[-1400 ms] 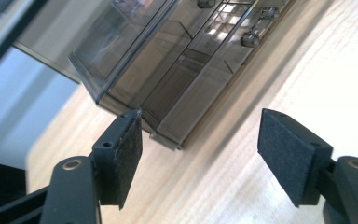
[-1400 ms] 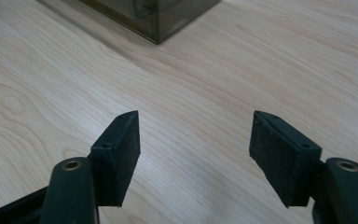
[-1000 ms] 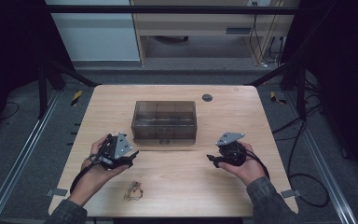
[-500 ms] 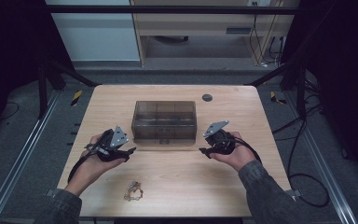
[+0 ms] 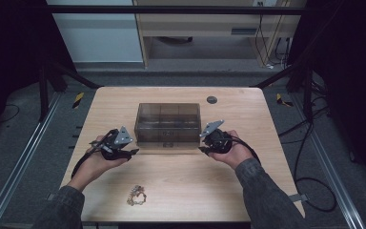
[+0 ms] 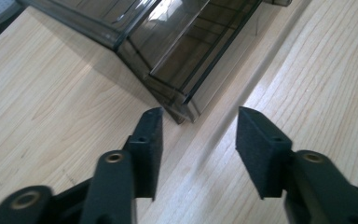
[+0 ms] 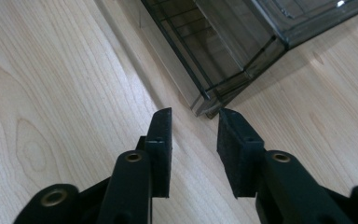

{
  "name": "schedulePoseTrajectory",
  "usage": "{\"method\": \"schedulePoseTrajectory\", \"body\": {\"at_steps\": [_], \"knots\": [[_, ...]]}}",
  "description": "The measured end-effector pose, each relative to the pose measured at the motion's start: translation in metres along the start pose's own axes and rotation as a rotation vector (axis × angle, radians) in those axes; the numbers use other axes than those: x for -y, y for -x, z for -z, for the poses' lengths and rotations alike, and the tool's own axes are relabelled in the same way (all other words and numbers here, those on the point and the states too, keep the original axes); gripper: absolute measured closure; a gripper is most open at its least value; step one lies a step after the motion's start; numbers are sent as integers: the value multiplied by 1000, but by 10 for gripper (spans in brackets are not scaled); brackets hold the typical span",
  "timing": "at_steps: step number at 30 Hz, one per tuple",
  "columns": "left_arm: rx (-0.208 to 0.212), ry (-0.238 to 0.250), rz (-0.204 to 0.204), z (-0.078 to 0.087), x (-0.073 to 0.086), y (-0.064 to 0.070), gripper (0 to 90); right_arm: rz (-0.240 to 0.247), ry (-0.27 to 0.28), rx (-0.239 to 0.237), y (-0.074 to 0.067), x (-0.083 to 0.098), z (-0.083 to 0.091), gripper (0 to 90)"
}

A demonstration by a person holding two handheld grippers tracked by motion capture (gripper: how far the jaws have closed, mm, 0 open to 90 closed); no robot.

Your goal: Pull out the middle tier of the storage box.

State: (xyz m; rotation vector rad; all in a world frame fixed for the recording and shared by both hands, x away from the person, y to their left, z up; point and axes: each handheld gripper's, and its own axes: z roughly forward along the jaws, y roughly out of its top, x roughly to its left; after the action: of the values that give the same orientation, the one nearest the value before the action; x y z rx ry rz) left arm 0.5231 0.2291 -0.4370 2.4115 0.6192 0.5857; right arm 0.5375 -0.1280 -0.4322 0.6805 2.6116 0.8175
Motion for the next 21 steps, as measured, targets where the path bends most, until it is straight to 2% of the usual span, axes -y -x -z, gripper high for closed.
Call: {"method": "schedulePoseTrajectory", "body": {"at_steps": [6,21], "knots": [[13,-17,-23,-5,-8,-1,589,32,-26,7,1,-5,-2,683],[20,-53,-9,-13,-8,-6,688,78,-63,4,1,-12,-11,753]]}}
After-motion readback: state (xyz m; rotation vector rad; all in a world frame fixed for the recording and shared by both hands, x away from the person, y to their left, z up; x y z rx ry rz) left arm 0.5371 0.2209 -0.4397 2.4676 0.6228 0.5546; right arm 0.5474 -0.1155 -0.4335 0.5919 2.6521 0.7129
